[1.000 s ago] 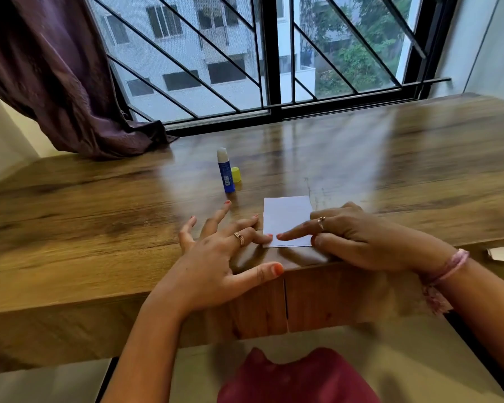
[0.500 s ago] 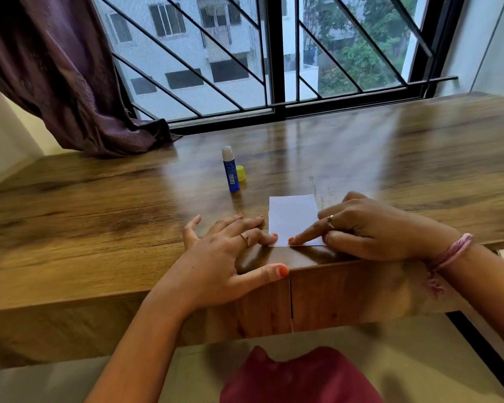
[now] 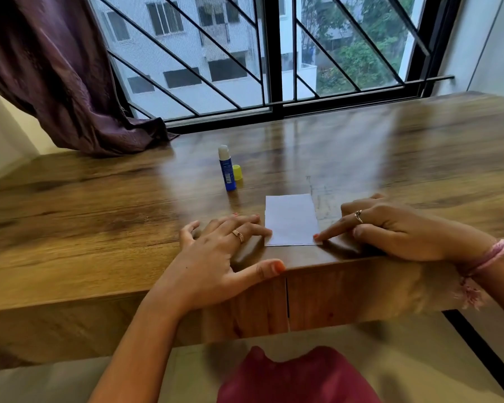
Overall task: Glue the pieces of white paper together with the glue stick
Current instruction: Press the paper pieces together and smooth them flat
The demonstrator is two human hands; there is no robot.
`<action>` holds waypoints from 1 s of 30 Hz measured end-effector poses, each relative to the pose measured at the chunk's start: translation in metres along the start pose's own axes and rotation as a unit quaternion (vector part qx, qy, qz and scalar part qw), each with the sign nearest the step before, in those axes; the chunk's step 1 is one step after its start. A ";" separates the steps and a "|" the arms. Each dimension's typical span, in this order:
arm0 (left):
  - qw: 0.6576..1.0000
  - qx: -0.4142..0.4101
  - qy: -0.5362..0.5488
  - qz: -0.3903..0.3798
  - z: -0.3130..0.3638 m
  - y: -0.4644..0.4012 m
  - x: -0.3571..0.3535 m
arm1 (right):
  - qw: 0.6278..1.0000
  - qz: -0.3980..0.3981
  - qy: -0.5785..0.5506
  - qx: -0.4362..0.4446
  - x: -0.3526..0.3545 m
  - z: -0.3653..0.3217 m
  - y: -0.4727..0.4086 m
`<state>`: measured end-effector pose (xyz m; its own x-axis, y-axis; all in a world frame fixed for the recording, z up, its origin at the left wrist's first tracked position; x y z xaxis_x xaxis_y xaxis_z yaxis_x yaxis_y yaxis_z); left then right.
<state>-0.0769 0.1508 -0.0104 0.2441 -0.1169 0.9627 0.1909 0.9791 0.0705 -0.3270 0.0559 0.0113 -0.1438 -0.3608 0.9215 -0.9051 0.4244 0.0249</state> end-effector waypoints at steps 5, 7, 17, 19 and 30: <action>0.999 0.029 -0.029 0.017 0.000 -0.003 -0.003 | 0.998 0.008 -0.054 -0.026 -0.012 -0.017 -0.002; 0.998 0.011 -0.033 0.045 0.001 -0.001 -0.003 | 0.996 0.012 -0.075 -0.037 -0.016 -0.023 -0.005; 0.990 -0.055 -0.106 0.074 0.020 0.010 -0.011 | 0.977 0.028 -0.206 -0.037 -0.016 -0.020 -0.006; 0.990 -0.051 -0.115 0.064 0.020 0.010 -0.011 | 0.976 0.036 -0.208 -0.051 -0.016 -0.019 -0.008; 0.986 -0.040 -0.158 0.031 0.022 0.010 -0.010 | 0.997 0.002 -0.043 -0.067 -0.017 -0.031 -0.011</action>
<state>-0.0980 0.1656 -0.0132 -0.0486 0.0126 0.9987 0.2631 0.9648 0.0006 -0.3022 0.0828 0.0073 -0.1861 -0.4274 0.8847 -0.8436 0.5311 0.0791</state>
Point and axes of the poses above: each hand's wrist, its own y-axis away from the middle knuckle, its own x-axis out of the back of the hand, z = x × y, the point moved 2 cm from there along -y, towards the middle knuckle, and after that the axes turned 12 degrees about -z, right-handed, at the moved point
